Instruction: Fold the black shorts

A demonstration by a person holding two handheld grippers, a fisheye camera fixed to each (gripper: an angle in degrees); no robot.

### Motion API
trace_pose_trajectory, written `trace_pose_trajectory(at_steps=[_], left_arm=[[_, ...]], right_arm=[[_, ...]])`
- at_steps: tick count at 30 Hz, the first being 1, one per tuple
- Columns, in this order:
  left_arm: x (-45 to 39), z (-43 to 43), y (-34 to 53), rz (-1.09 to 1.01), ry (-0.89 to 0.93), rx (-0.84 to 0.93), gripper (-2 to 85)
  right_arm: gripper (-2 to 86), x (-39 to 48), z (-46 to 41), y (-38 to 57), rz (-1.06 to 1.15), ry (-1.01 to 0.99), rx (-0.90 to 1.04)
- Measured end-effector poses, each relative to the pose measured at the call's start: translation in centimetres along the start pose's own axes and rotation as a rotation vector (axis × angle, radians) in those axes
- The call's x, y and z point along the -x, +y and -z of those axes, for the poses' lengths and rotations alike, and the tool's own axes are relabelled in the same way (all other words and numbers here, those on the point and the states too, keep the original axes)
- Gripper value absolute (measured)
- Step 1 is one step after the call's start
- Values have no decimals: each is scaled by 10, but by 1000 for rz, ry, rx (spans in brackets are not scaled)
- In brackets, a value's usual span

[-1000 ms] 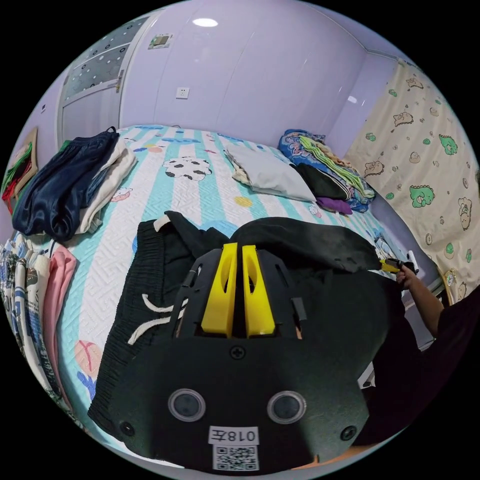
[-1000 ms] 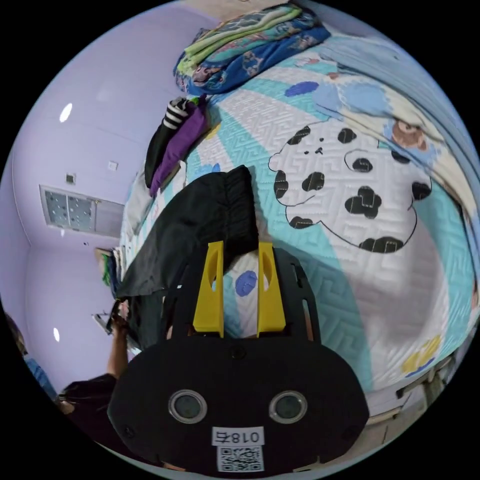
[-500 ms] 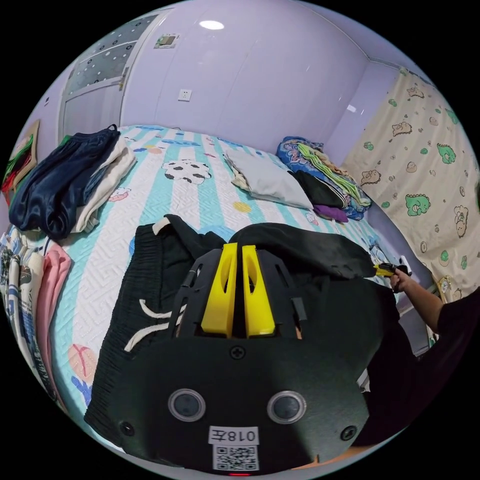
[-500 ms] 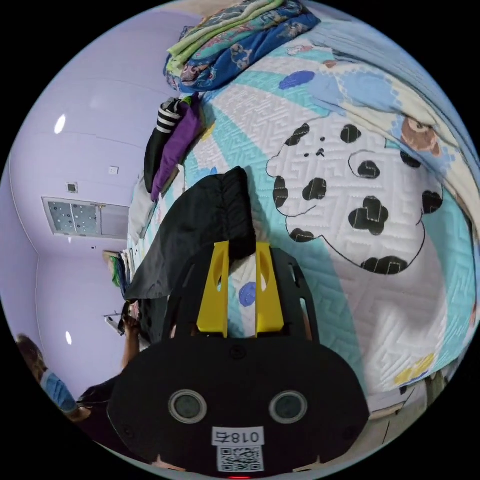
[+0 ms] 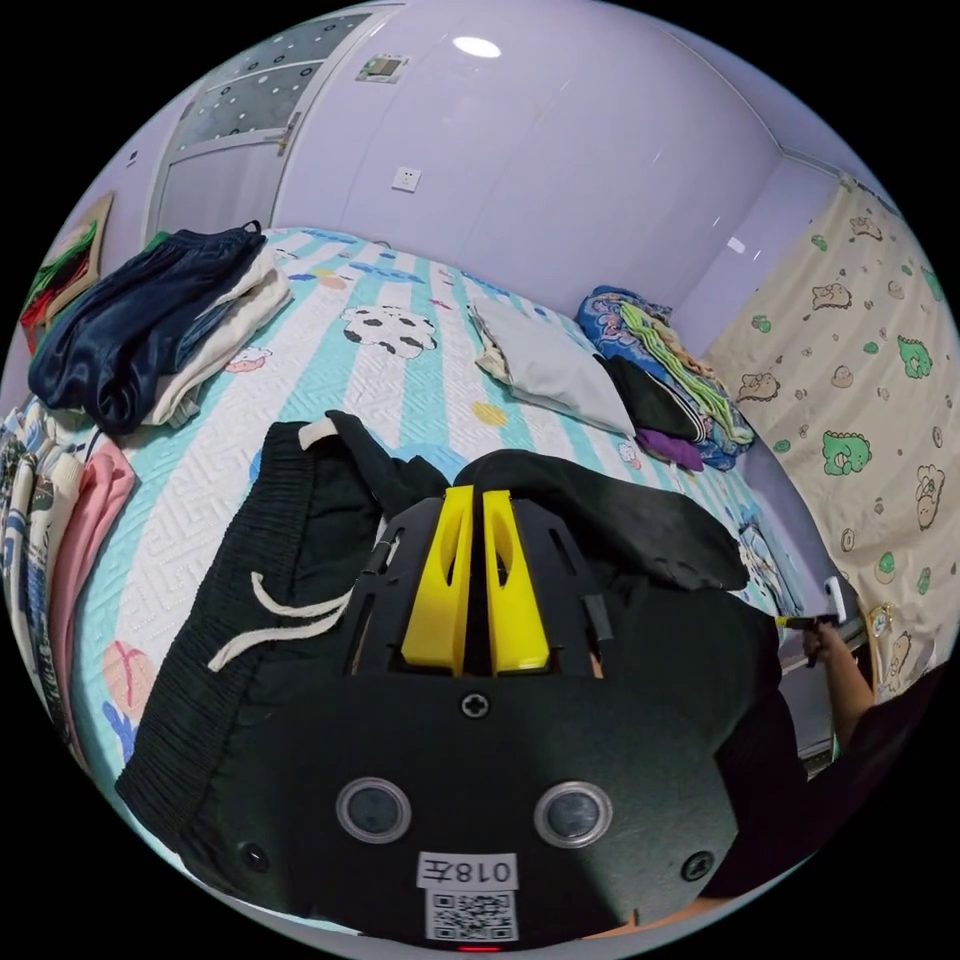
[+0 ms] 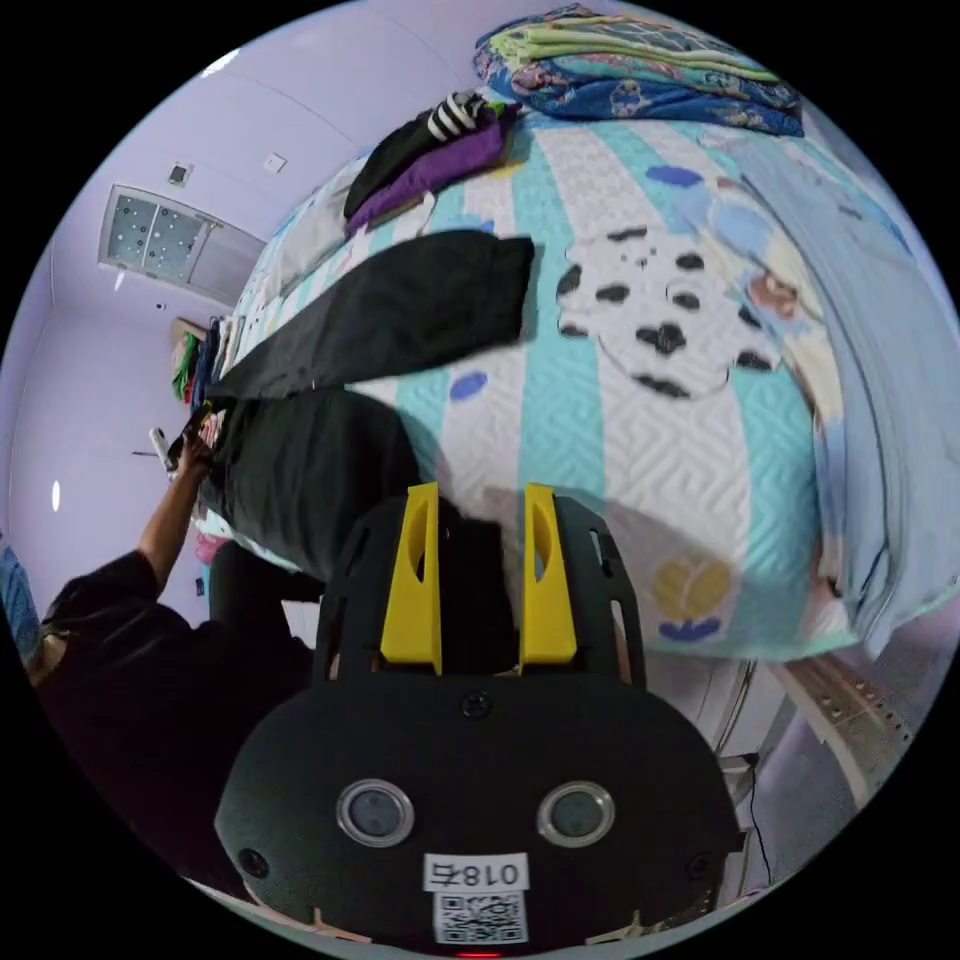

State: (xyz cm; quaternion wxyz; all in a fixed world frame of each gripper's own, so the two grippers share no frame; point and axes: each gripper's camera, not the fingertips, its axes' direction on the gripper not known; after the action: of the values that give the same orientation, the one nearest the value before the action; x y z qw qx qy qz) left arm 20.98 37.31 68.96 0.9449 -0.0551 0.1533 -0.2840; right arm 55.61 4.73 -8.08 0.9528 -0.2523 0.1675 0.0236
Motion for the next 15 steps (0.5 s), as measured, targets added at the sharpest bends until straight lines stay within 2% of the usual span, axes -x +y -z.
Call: trace_pose_trajectory(at_steps=[3, 9, 15], left_arm=[[-7, -5, 4, 19, -19, 6, -9], [-18, -9, 10, 26, -35, 11, -9], [-26, -16, 11, 0, -48, 11, -9]], right_arm=[[117, 3, -6, 8, 5, 20, -50], [59, 41, -15, 7, 173, 276, 21], [29, 53, 13, 10, 165, 420, -180]])
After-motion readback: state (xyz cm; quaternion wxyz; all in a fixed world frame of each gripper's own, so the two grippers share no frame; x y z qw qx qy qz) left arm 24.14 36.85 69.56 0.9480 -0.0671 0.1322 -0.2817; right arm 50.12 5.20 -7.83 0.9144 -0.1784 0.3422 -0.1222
